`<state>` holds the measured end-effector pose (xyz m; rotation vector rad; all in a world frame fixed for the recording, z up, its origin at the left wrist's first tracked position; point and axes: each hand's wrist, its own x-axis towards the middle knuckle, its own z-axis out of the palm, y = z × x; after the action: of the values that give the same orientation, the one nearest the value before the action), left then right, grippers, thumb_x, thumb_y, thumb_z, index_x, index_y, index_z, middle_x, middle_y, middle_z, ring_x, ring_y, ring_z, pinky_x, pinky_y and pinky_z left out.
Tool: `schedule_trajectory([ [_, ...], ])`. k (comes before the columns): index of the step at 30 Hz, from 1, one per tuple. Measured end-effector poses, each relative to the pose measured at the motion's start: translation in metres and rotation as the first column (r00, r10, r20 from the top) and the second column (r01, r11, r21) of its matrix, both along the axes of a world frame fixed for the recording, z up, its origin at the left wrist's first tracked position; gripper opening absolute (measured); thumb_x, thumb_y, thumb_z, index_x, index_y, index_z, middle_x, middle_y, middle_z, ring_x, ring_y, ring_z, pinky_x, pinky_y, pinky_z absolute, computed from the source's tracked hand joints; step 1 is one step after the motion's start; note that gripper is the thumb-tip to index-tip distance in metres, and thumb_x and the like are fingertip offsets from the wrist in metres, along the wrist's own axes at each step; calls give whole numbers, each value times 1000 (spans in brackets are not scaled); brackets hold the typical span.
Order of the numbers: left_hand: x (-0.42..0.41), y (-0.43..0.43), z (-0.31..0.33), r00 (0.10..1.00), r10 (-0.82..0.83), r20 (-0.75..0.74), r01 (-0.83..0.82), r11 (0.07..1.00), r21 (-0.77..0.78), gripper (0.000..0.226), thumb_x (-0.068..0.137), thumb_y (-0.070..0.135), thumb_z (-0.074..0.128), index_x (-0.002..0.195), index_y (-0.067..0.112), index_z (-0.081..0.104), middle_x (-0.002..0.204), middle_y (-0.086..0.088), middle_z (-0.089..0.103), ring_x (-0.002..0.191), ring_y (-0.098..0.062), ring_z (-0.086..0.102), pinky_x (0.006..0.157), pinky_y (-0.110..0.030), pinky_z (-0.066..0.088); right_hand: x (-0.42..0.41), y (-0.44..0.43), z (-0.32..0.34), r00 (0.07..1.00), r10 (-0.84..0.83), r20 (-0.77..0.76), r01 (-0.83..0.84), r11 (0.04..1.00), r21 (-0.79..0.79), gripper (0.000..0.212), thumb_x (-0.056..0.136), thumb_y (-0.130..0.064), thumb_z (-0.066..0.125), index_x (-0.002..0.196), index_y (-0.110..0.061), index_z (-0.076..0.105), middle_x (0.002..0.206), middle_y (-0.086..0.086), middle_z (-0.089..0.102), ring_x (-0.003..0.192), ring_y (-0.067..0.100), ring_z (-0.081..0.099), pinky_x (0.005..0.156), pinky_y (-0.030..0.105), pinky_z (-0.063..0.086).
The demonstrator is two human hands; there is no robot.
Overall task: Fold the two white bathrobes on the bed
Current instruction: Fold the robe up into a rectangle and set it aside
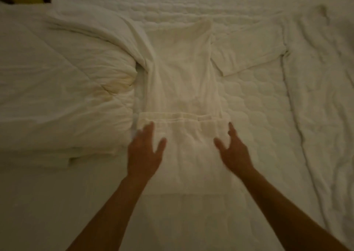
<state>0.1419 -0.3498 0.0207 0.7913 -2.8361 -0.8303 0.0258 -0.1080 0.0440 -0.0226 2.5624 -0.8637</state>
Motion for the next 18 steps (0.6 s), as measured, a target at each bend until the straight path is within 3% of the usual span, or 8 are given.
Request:
schedule_trajectory([
  [1, -2, 11, -13, 983, -183, 2, 182, 977, -111, 69, 96, 58, 43, 153, 19, 39, 154, -11, 44, 142, -32, 42, 112, -48, 37, 15, -10, -14, 984, 160, -79, -156, 986, 57, 78, 97, -59, 45, 160, -26, 13, 162, 13, 30, 148, 33, 33, 120, 42, 26],
  [3, -6, 27, -43, 918, -389, 78, 397, 902, -168, 67, 98, 60, 37, 156, 28, 31, 163, -7, 30, 150, -29, 27, 117, -53, 28, 38, -29, -36, 886, 436, -157, -414, 897, 155, 74, 97, -67, 25, 160, -35, 3, 169, 9, 7, 156, 27, 7, 124, 44, 12],
  [5, 0, 22, -66, 900, -387, 201, 424, 885, -191, 67, 97, 65, 30, 157, 35, 24, 166, -5, 19, 152, -28, 22, 117, -57, 26, 46, -31, -60, 796, 583, -163, -534, 803, 267, 66, 100, -65, 19, 157, -45, -6, 168, 3, -10, 156, 22, -10, 124, 46, -2],
  [6, 7, 13, -78, 906, -344, 248, 395, 897, -197, 68, 96, 66, 29, 157, 37, 23, 167, -3, 15, 152, -27, 22, 116, -58, 25, 44, -26, -69, 801, 584, -133, -525, 792, 311, 66, 99, -68, 19, 156, -49, -9, 167, 2, -15, 155, 22, -12, 123, 48, -5],
  [9, 37, -11, -100, 925, -213, 315, 284, 938, -198, 70, 94, 68, 30, 156, 36, 27, 168, -2, 13, 152, -28, 21, 112, -59, 26, 31, 19, -92, 960, 272, 70, -274, 854, 443, 78, 83, -87, 8, 146, -57, -26, 166, -1, -22, 155, 22, -14, 121, 54, -2],
  [12, 44, -14, -96, 956, -125, 264, 163, 979, -126, 79, 91, 69, 33, 155, 22, 35, 164, -15, 23, 145, -40, 34, 108, -57, 37, 29, 42, -91, 995, 75, 70, -99, 894, 438, 91, 72, -93, -2, 150, -52, -22, 170, 1, -7, 156, 21, -3, 122, 52, 9],
  [15, 35, -12, -88, 941, 205, 270, -238, 966, 98, 112, 67, 81, 55, 152, 10, 36, 146, -23, 47, 129, -40, 49, 102, -50, 46, 24, 26, -71, 985, -158, 64, 139, 960, 245, 101, 80, -78, 49, 160, -28, 14, 161, 10, 33, 145, 29, 34, 116, 46, 29],
  [18, 24, -21, -70, 823, 361, 438, -530, 764, 367, 108, 51, 76, 80, 133, 12, 53, 127, -15, 65, 115, -33, 61, 96, -43, 49, 15, 14, -56, 852, -442, 282, 453, 891, 27, 97, 67, -59, 84, 145, -18, 45, 133, 3, 60, 119, 26, 58, 105, 40, 44],
])
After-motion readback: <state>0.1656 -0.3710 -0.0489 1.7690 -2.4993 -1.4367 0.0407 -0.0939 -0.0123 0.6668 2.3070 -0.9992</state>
